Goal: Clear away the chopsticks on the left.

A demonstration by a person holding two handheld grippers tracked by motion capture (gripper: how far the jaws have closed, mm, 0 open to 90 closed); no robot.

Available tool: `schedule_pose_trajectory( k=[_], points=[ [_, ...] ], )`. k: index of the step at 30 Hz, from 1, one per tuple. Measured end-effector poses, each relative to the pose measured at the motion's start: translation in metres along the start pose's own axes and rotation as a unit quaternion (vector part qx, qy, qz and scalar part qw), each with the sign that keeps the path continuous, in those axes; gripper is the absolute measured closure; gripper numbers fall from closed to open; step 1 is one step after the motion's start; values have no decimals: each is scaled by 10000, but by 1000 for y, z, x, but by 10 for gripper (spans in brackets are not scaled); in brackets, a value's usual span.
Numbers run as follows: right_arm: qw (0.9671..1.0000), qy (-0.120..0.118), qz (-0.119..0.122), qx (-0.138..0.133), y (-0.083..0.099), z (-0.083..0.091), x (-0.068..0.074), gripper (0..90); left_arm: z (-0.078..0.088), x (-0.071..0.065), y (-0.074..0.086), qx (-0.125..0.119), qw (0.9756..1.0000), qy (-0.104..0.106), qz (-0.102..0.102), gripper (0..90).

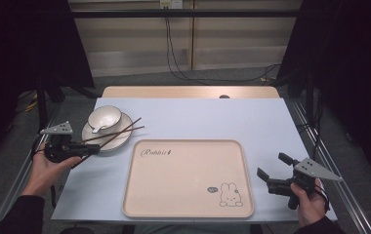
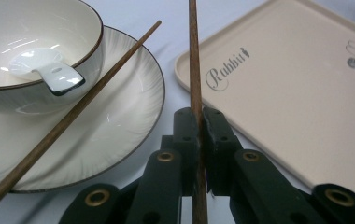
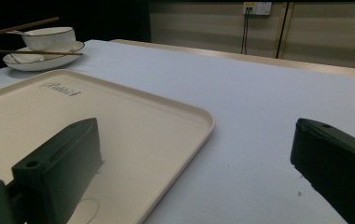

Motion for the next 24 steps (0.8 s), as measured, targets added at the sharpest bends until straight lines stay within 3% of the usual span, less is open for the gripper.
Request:
schedule_pose_trajectory(
  k=[4,11,24],
  points=[
    [10000,4,9,-5,0,0,0,16,4,-11,3,-96,9997,-168,128,847],
    [10000,20,21,-15,0,0,0,16,7,-31,10,-331,9988,-115,347,848],
    [10000,-8,3,2,0,0,2,16,6,-87,19,-487,9949,-597,649,848]
  ],
)
Point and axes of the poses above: each handheld gripper's, and its own axes: z roughly backward along the jaws, y roughly out of its underside, x roughly to its left, the point moved 4 cm from there along -z, roughly forward along the jaws, and after that the axes turned 6 degrees about -x, right-handed, at the moved point
